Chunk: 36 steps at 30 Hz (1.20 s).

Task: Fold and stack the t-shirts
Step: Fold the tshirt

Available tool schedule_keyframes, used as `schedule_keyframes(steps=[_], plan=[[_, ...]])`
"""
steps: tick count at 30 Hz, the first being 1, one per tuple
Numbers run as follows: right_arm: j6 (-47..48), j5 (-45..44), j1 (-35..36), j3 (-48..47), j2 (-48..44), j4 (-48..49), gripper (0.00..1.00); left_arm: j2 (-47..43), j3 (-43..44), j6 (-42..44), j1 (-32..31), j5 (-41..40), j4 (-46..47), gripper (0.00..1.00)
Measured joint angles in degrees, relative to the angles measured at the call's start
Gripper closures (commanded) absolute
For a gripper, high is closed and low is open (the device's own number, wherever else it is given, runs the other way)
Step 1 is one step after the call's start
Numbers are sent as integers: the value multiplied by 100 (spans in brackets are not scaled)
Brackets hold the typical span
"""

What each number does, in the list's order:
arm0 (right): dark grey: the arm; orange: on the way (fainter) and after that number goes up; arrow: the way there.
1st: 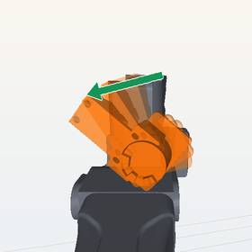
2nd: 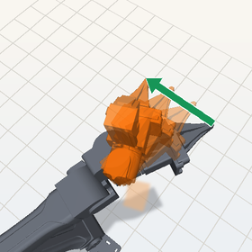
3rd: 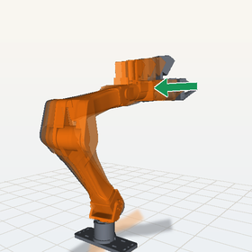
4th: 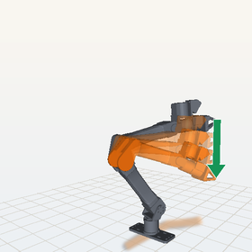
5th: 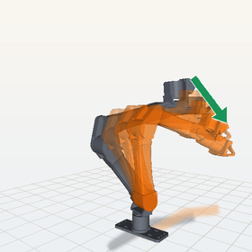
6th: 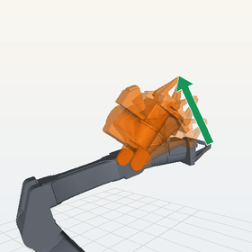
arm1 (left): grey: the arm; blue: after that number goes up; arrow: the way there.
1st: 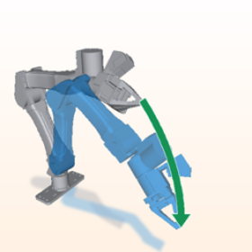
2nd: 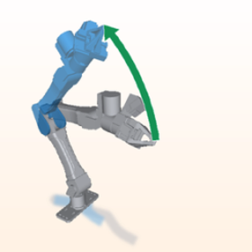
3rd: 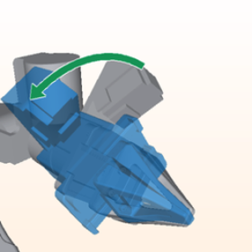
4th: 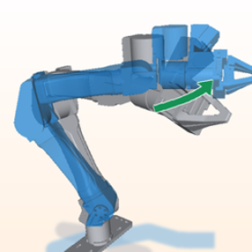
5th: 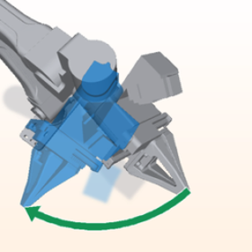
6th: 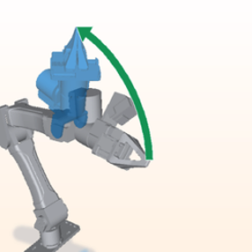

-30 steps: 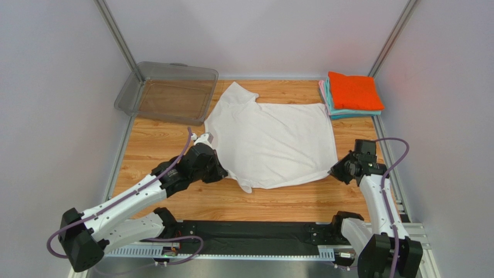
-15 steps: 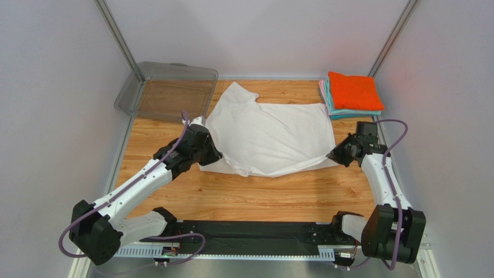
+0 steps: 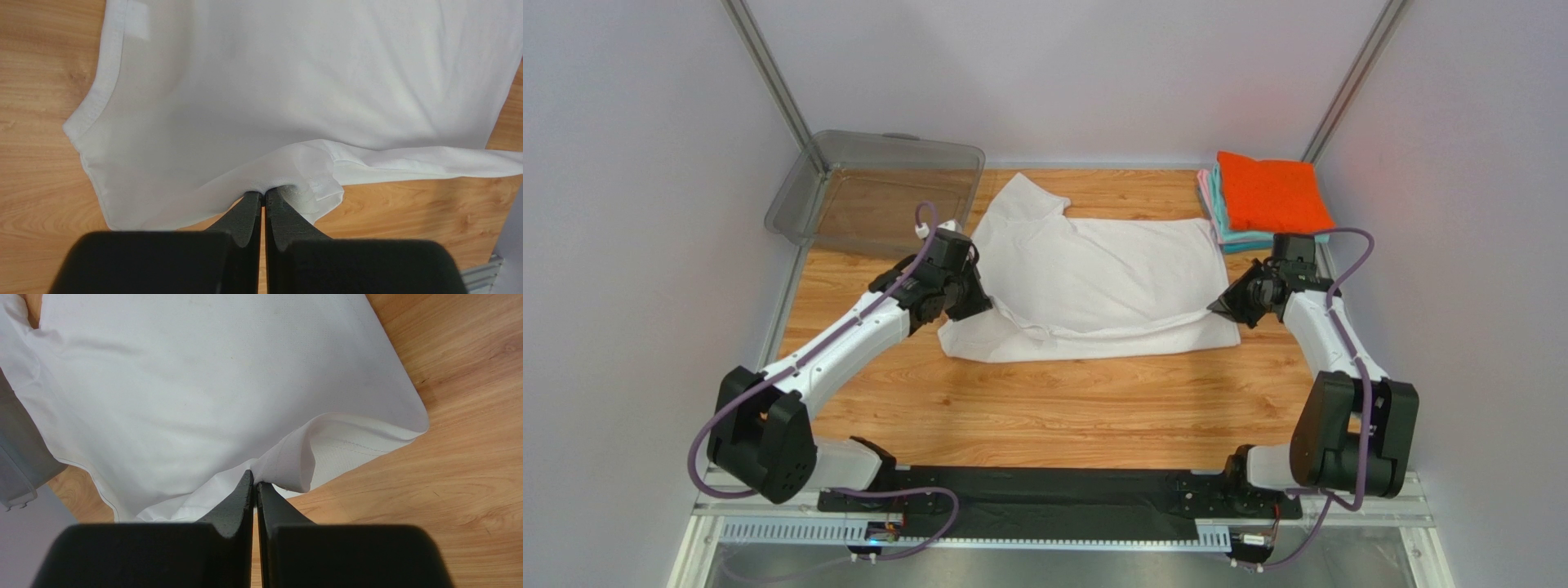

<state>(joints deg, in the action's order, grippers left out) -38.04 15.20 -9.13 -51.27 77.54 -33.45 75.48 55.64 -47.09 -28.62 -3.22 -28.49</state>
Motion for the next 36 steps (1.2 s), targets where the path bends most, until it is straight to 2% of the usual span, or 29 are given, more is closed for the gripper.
schedule_keyframes(steps=[16, 25, 27, 30, 31, 32, 33, 34, 36], plan=[[-9, -7, 0, -658, 1097, 326, 100, 988, 588, 201, 562, 122, 85, 100], [-68, -31, 0, -848, 1545, 472, 98, 1851, 1180, 426, 627, 55, 101, 100], [-70, -61, 0, -925, 1652, 492, 97, 2046, 1279, 452, 634, -57, 90, 93], [-70, -87, 0, -1051, 1801, 518, 91, 2315, 1513, 540, 658, -203, -28, 67], [-68, -111, 0, -1075, 1829, 520, 89, 2396, 1617, 555, 662, -267, -81, 54], [-74, -129, 0, -1095, 1838, 520, 85, 2450, 1718, 560, 664, -339, -136, 52], [-74, -153, 0, -1113, 1838, 520, 75, 2474, 1794, 560, 664, -367, -181, 47], [-76, -168, 0, -1130, 1838, 518, 70, 2481, 1862, 560, 664, -411, -214, 37], [-55, -173, 0, -1176, 1836, 507, 58, 2455, 1961, 575, 664, -463, -247, 29]])
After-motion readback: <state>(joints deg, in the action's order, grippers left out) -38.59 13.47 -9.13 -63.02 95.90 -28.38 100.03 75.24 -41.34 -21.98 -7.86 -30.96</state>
